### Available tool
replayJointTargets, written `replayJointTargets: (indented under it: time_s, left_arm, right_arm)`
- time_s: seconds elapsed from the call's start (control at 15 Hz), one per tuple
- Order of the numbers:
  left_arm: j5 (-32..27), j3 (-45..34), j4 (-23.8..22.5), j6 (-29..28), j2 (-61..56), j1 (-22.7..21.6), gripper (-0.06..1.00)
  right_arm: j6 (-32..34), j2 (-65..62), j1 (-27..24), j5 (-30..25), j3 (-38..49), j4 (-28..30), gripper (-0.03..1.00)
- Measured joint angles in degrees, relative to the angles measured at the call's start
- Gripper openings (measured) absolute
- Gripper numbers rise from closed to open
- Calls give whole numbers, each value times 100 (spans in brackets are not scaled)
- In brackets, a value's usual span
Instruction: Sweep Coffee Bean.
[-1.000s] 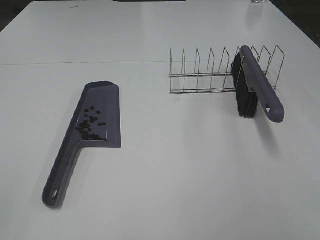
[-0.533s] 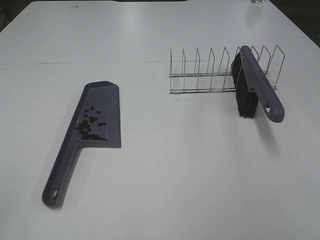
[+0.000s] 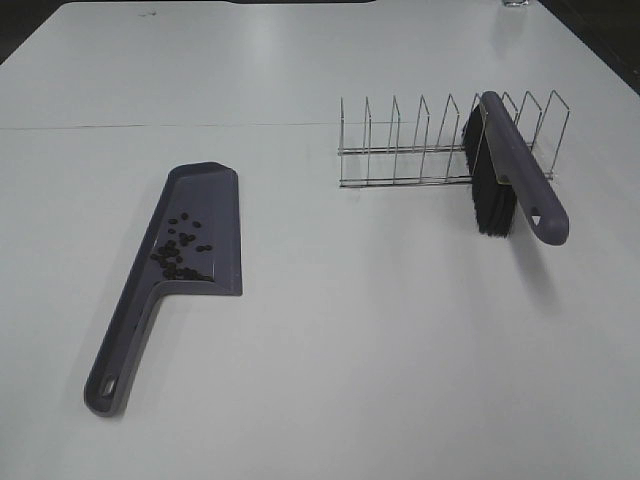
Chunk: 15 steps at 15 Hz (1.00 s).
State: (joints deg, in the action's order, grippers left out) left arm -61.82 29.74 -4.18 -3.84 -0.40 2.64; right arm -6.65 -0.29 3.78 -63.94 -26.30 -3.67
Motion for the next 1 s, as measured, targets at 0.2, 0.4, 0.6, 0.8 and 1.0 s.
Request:
replayJointTargets:
  time_s: [0.2,0.4,0.6,0.8,1.0]
  left_arm:
    - [0,0,350,0,0,-269,56]
    - [0,0,378,0,0,-269,56]
    - [0,0,418,0,0,-269,56]
    - [0,0,418,0,0,-269,56]
    - [0,0,418,0,0,-269,56]
  right_arm:
    - [0,0,0,0,0,0,67]
    - [0,0,0,0,0,0,67]
    - [0,0,0,0,0,0,67]
    - [0,0,0,0,0,-6,67]
    - [0,0,0,0,0,-6,67]
